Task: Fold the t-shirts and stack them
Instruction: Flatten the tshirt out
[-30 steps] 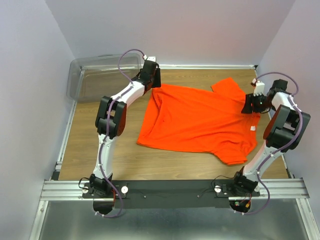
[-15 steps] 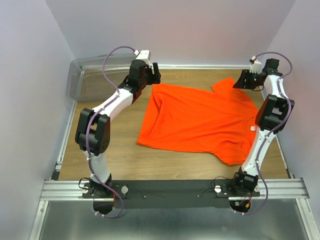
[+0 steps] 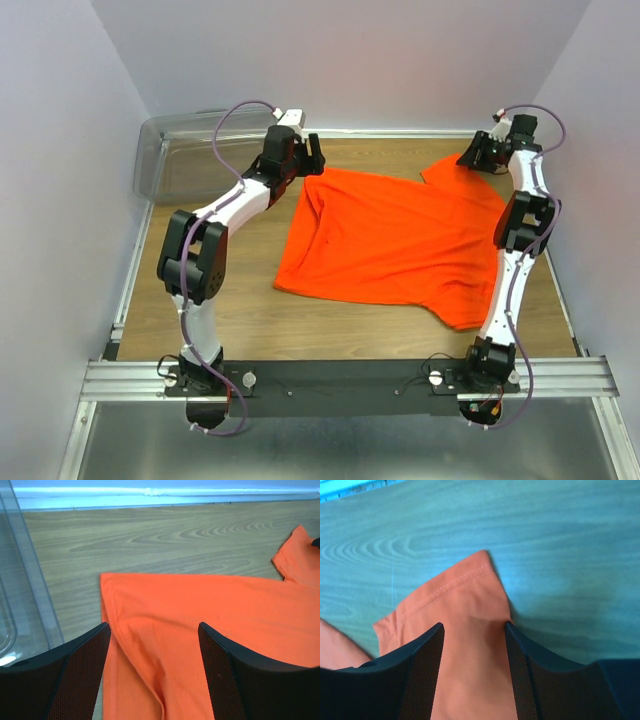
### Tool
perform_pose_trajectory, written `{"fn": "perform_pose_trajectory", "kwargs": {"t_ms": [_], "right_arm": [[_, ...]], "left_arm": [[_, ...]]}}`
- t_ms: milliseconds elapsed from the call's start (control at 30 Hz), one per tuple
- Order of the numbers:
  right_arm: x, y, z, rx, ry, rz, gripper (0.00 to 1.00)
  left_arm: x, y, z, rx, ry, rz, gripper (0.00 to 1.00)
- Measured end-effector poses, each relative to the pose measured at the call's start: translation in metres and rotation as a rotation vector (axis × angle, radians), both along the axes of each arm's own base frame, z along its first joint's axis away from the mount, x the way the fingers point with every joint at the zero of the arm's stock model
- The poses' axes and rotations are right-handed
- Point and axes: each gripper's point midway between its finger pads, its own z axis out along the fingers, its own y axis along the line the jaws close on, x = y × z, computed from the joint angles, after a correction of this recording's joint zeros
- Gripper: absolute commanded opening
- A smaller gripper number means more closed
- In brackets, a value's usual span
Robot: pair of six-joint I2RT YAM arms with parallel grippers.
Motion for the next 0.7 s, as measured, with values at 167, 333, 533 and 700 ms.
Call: {"fn": "perform_pose_trajectory", "kwargs": {"t_ms": [167, 333, 533, 700], "right_arm": [[0.01, 0.003, 0.001, -0.014, -0.017, -0.025, 0.59], [0.016, -0.001, 0.001, -0.044, -0.031, -0.054, 0.58], [0.018, -0.009, -0.005, -0.081, -0.038, -0.078, 0.47], [0.007, -0.015, -0.009, -0.16, -0.032, -0.049, 0.25]], "left_arm": [[0.02, -0.011, -0.015, -0.01, 0.021, -0.007, 0.77], [0.026, -0.015, -0.04, -0.003, 0.075, -0.009, 0.77], [0.025, -0.017, -0.048, -0.009, 0.098, -0.015, 0.75], [0.023, -0.02, -0.049, -0.021, 0.106, -0.027, 0.73]]}}
